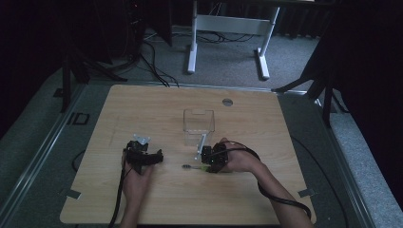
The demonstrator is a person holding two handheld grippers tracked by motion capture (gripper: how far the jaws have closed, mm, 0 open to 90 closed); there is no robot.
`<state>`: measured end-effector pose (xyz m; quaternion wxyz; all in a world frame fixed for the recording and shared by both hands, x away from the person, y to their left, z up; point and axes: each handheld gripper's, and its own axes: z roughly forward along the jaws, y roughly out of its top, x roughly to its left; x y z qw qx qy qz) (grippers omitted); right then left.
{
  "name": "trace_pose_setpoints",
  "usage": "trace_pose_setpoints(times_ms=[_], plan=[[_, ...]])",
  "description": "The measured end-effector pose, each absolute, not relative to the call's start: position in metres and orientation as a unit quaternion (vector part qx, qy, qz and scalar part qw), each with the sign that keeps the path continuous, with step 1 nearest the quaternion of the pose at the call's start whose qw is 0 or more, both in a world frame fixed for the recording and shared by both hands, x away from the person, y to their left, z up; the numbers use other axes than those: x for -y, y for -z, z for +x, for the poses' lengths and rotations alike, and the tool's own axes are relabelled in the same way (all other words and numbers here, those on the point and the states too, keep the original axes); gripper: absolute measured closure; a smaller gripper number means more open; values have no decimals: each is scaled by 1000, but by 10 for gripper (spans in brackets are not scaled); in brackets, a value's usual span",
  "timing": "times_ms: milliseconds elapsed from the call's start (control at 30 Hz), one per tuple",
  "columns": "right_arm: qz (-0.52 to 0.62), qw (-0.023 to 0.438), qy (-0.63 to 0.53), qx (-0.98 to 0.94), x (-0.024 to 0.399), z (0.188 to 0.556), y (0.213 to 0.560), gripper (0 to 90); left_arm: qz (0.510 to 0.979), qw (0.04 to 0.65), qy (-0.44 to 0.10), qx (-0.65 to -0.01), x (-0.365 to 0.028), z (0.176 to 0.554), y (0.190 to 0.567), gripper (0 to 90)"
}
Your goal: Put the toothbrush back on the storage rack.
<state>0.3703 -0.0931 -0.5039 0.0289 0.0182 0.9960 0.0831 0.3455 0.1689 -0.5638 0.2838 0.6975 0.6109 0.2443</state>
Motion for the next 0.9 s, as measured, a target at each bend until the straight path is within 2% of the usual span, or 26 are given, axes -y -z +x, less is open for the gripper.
trace_pose_setpoints(times_ms=[900], plan=[[19, 24, -60, -998, 91, 374, 513, 710, 697, 284, -244, -611, -169, 345, 564, 72]])
